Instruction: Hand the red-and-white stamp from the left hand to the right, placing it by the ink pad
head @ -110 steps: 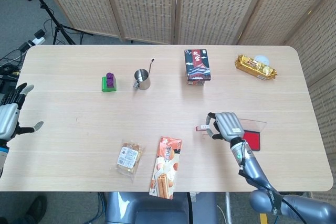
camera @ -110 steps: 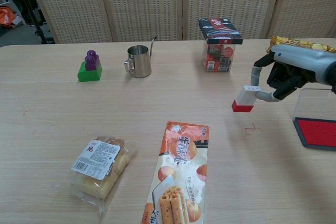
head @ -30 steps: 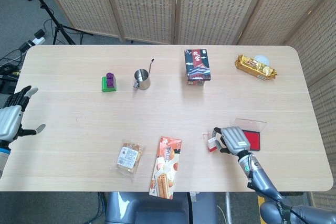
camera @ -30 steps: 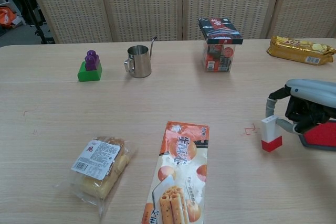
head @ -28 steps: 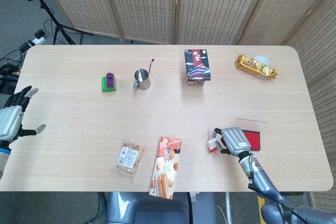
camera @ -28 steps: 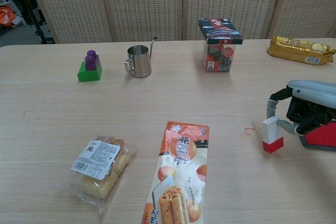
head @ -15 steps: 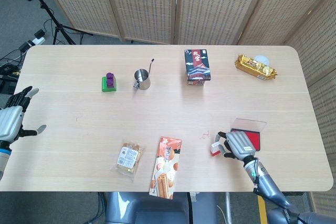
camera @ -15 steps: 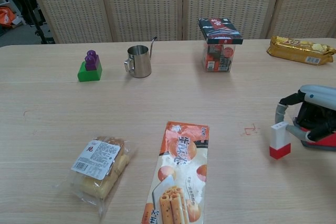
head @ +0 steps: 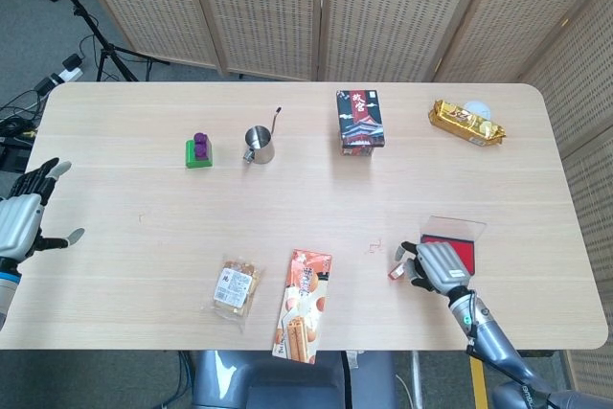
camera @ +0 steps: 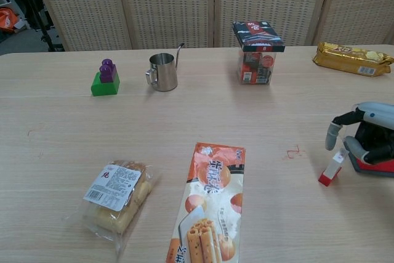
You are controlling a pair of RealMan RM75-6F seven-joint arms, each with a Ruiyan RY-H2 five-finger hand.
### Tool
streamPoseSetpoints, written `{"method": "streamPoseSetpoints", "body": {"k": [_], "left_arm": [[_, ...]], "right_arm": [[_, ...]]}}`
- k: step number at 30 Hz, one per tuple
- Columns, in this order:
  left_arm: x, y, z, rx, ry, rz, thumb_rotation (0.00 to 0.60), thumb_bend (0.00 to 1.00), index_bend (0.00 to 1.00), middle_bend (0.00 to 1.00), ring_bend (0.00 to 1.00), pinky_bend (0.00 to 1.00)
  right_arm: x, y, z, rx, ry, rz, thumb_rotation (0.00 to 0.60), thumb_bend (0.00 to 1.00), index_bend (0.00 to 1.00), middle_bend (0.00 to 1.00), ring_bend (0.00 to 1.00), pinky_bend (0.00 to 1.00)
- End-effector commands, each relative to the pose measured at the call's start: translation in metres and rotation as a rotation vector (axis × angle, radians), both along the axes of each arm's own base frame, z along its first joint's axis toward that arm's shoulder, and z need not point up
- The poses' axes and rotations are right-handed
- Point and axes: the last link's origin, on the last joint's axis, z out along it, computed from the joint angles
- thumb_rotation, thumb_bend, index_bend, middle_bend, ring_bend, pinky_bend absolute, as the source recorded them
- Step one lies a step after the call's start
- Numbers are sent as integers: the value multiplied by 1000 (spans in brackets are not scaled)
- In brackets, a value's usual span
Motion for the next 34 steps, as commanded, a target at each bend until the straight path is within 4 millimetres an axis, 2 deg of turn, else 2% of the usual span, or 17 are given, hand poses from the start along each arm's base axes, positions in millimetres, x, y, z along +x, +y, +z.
{"method": "streamPoseSetpoints", "body": {"k": [1, 8, 12, 15, 17, 18, 19, 20, 21, 22, 23, 24, 26, 27, 29, 34], "left_arm": [[0, 0, 0, 1, 0, 0, 600, 214, 0, 0, 0, 0], [0, 0, 0, 2, 0, -1, 600, 214, 0, 0, 0, 0], [0, -1, 1, 6, -5, -2, 600, 215, 0, 0, 0, 0], [1, -2, 2, 10, -8, -5, 600, 215, 0, 0, 0, 0], [1, -3, 3, 10, -9, -10, 600, 215, 0, 0, 0, 0], [1, -5, 3, 13, -7, -15, 600, 215, 0, 0, 0, 0], [1, -6, 3, 15, -6, -20, 600, 215, 0, 0, 0, 0], [1, -7, 3, 17, -5, -23, 600, 215, 0, 0, 0, 0], [1, -8, 3, 21, -5, -27, 600, 215, 0, 0, 0, 0], [1, -9, 3, 24, -4, -30, 600, 215, 0, 0, 0, 0], [0, -12, 3, 30, -1, -36, 600, 214, 0, 0, 0, 0], [-1, -15, 3, 37, 4, -42, 600, 214, 0, 0, 0, 0], [-4, -22, 1, 43, 13, -49, 600, 208, 0, 0, 0, 0], [-4, -24, 0, 48, 15, -53, 600, 205, 0, 0, 0, 0], [-5, -29, -1, 56, 25, -60, 600, 197, 0, 0, 0, 0], [-10, -44, -3, 83, 41, -68, 600, 194, 0, 0, 0, 0]], "right_arm": [[-1, 0, 0, 0, -1, -2, 600, 775, 416, 938, 963, 1000], [0, 1, 3, -10, -14, 4, 600, 775, 416, 938, 963, 1000], [8, 2, 15, -42, -44, 27, 600, 774, 416, 938, 963, 1000], [19, 4, 31, -92, -77, 65, 600, 774, 416, 937, 963, 1000], [28, 7, 49, -148, -111, 104, 600, 775, 416, 923, 962, 1000], [33, 11, 64, -204, -136, 137, 600, 767, 415, 899, 944, 1000], [33, 15, 73, -236, -147, 158, 600, 743, 410, 872, 919, 1000], [33, 17, 78, -254, -151, 170, 600, 656, 384, 807, 854, 985], [31, 21, 86, -286, -149, 186, 600, 555, 357, 739, 773, 944], [28, 23, 91, -306, -142, 196, 600, 347, 304, 593, 596, 834], [22, 30, 100, -340, -111, 208, 600, 187, 250, 442, 412, 692], [14, 36, 108, -370, -60, 214, 600, 55, 187, 254, 198, 499], [1, 48, 119, -431, 42, 217, 600, 0, 80, 51, 16, 250], [-4, 53, 122, -444, 69, 211, 600, 0, 34, 7, 0, 164], [-10, 60, 124, -462, 102, 199, 600, 0, 2, 0, 0, 88], [-27, 71, 124, -513, 170, 162, 600, 0, 0, 0, 0, 19]]}}
